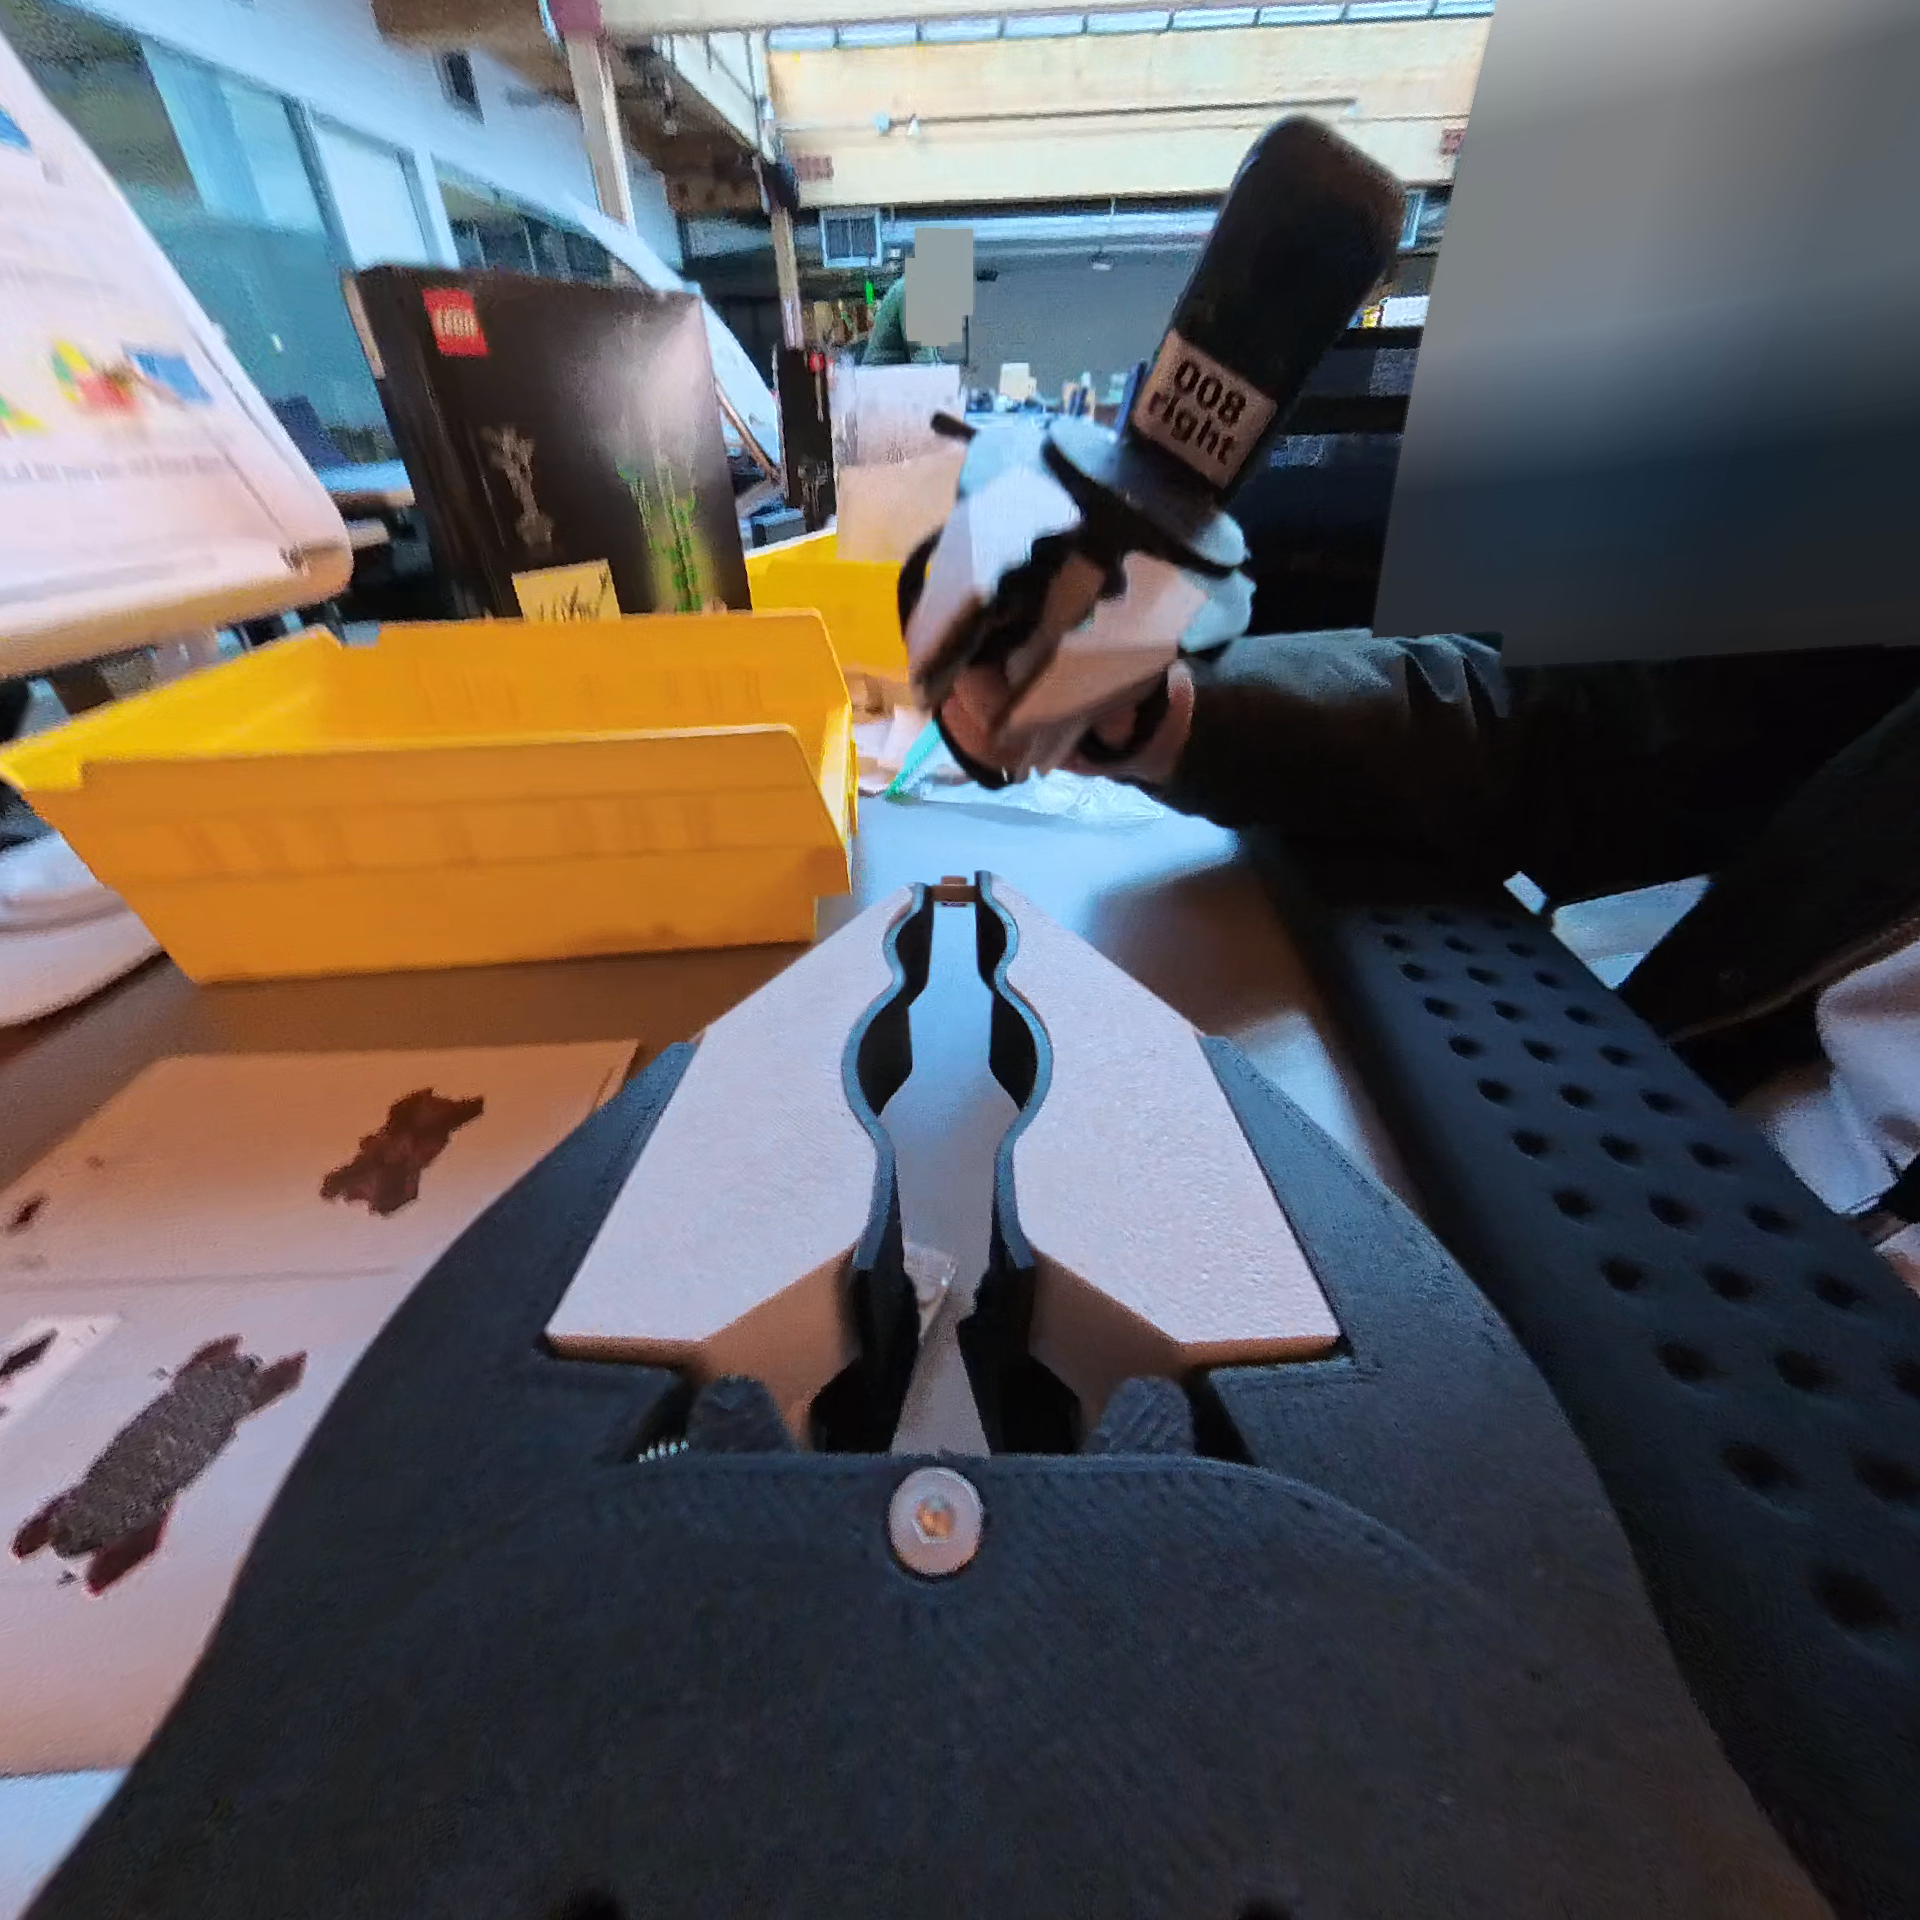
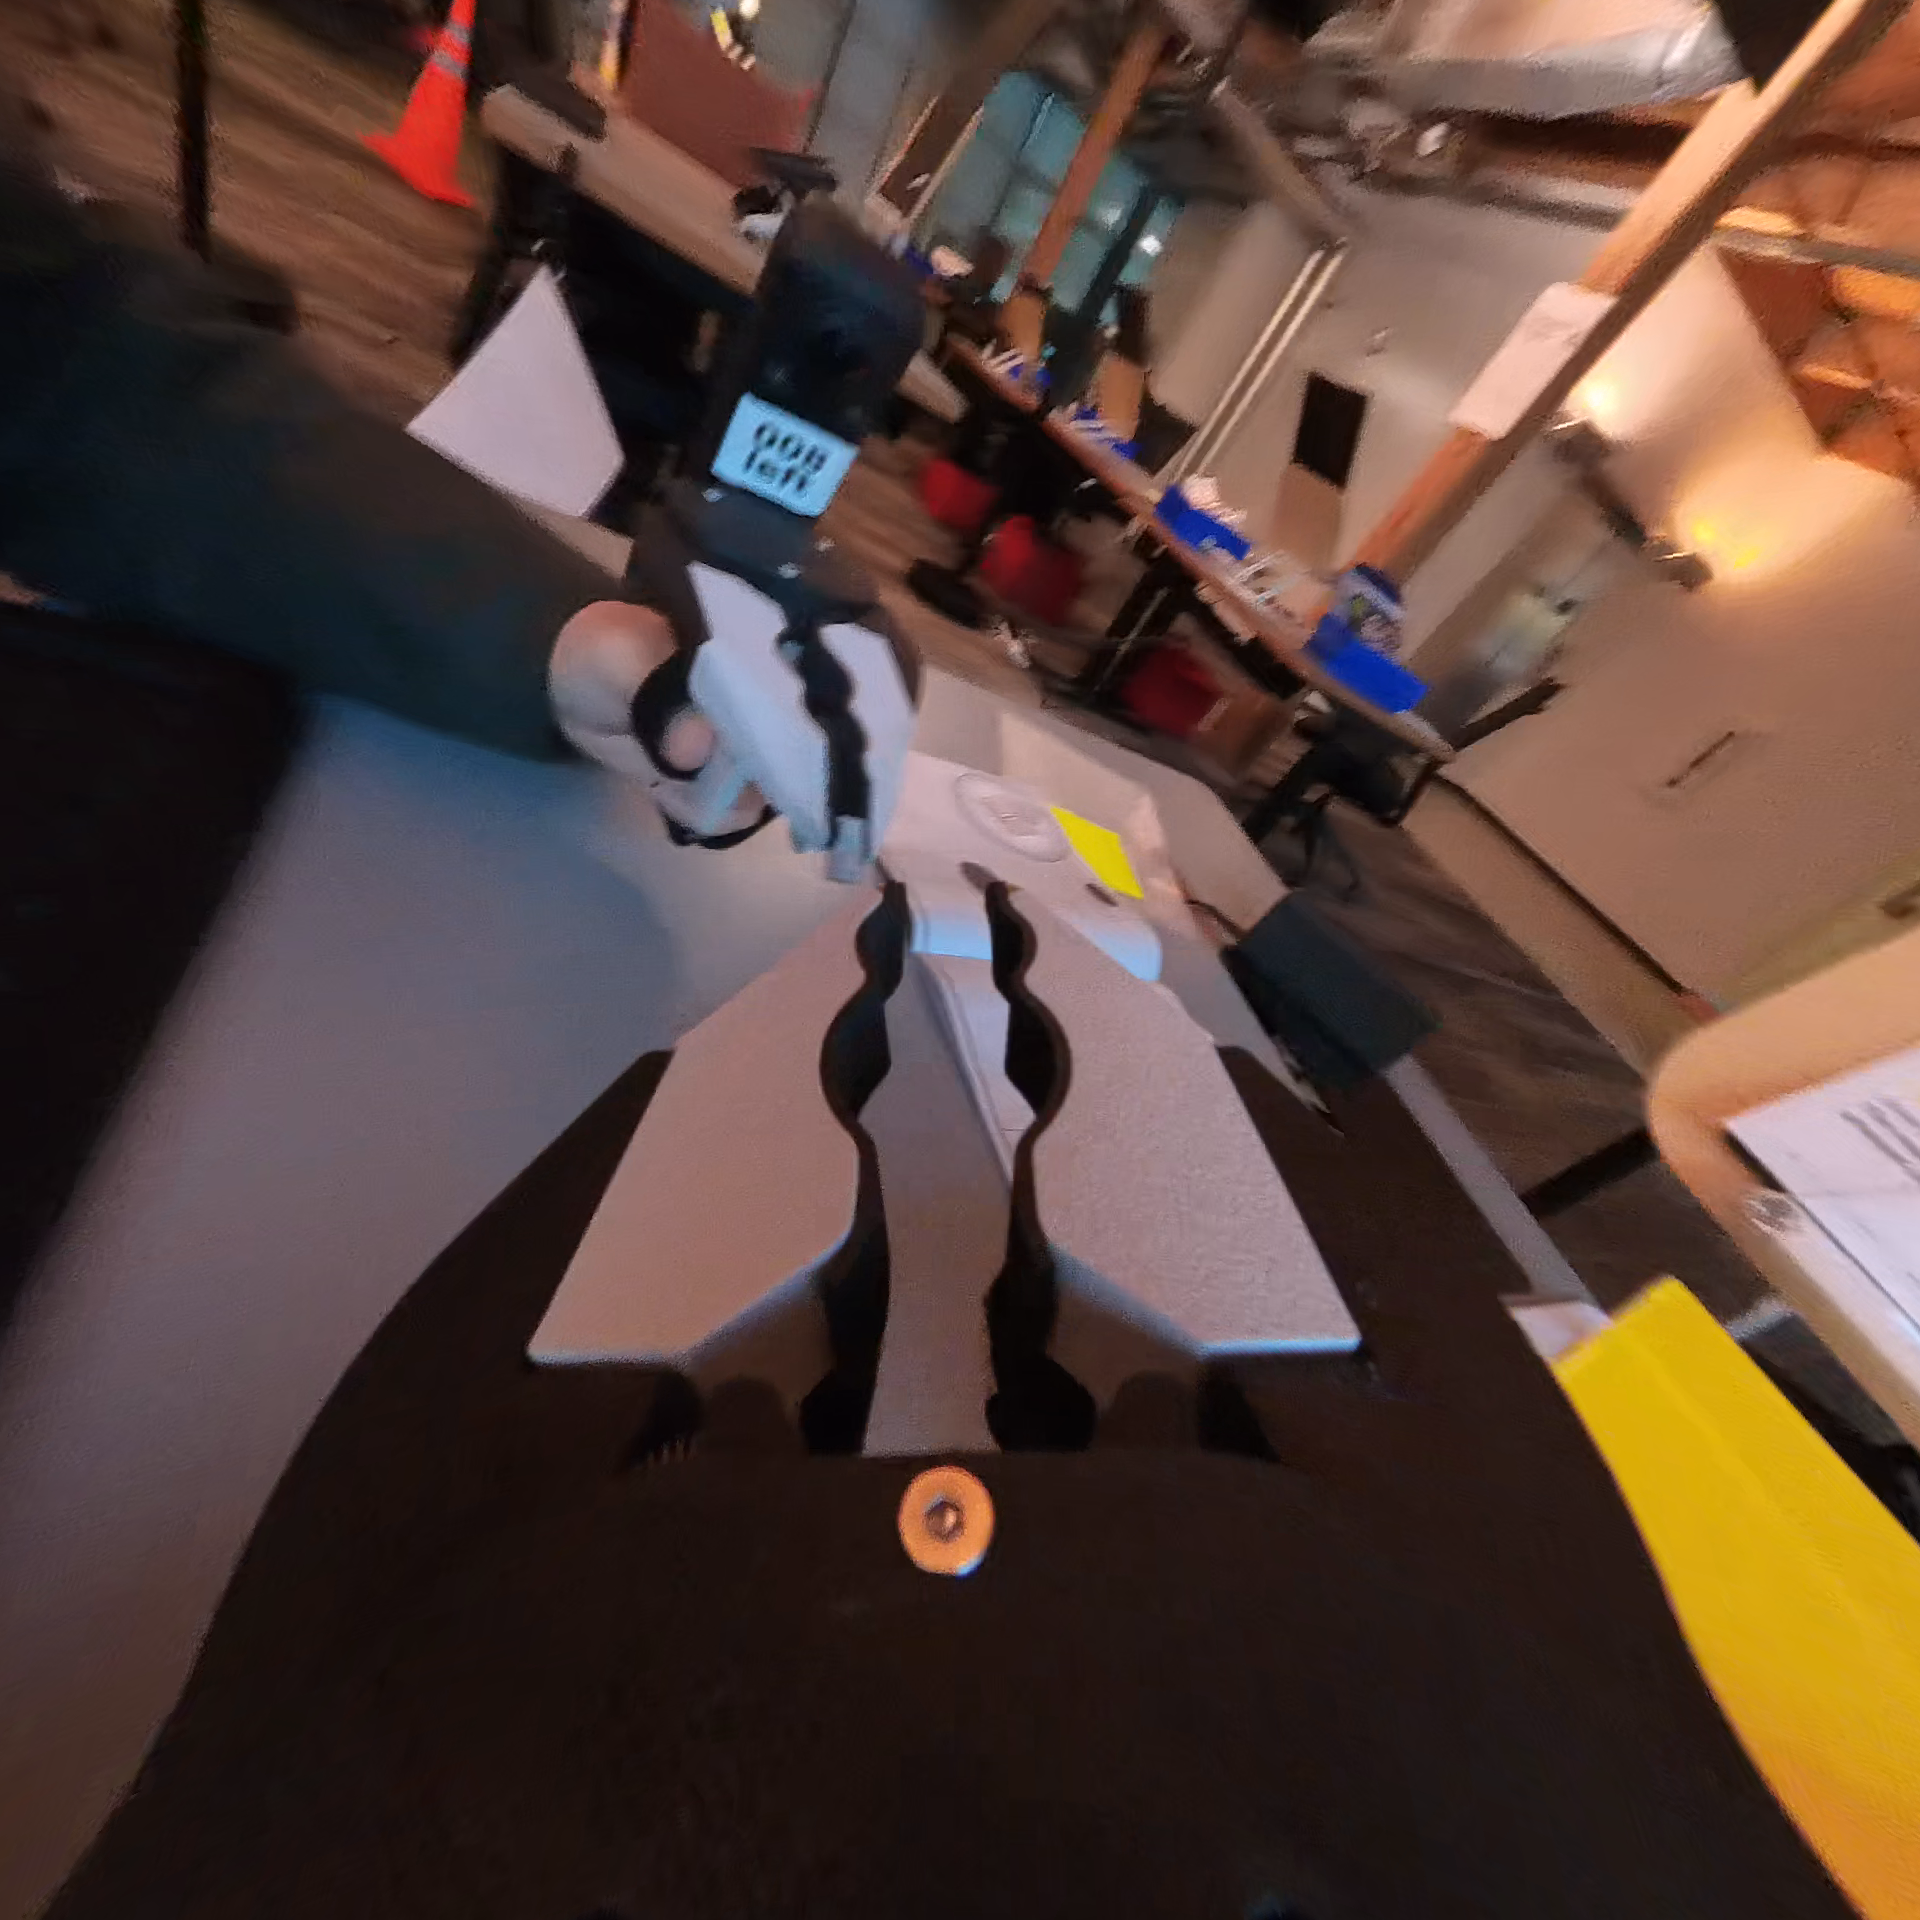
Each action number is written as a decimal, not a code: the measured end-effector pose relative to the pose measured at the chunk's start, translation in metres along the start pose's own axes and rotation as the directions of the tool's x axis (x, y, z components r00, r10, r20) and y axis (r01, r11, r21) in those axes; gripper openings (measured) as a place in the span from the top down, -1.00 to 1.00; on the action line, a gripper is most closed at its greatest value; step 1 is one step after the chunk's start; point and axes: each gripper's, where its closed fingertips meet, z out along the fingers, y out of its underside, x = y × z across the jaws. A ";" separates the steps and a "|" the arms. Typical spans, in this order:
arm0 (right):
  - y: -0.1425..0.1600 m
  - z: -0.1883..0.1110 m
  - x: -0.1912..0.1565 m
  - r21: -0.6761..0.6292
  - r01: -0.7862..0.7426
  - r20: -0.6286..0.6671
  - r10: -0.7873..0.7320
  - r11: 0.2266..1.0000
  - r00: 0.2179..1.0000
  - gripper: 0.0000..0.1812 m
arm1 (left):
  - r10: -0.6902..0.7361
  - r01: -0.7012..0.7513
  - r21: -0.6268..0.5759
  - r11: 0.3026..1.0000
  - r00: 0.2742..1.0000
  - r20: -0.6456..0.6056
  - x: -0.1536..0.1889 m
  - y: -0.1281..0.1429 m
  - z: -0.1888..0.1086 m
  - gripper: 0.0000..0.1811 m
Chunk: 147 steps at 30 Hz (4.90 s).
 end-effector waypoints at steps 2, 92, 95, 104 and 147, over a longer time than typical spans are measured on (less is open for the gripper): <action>-0.001 0.010 -0.016 -0.011 0.084 0.026 -0.084 0.996 0.996 0.83 | 0.040 -0.040 0.023 0.999 0.999 0.001 0.004 -0.005 0.000 0.94; 0.128 0.045 -0.064 -0.566 -0.404 0.133 0.563 0.719 0.816 0.76 | -0.064 0.126 -0.626 0.769 0.991 0.120 -0.027 0.120 -0.011 0.38; 0.124 0.045 -0.069 -0.564 -0.406 0.164 0.579 0.719 0.799 0.82 | 0.014 0.092 -0.643 0.760 0.987 0.158 -0.035 0.122 -0.011 0.56; 0.113 0.044 -0.048 -0.462 -0.518 0.131 0.633 0.720 0.763 0.66 | 0.192 -0.077 -0.623 0.778 0.974 0.119 -0.034 0.106 -0.003 0.62; 0.085 0.040 -0.036 -0.394 -0.759 0.132 0.849 0.518 0.511 0.95 | 0.279 -0.123 -0.512 0.850 0.930 0.240 -0.041 0.066 0.003 0.64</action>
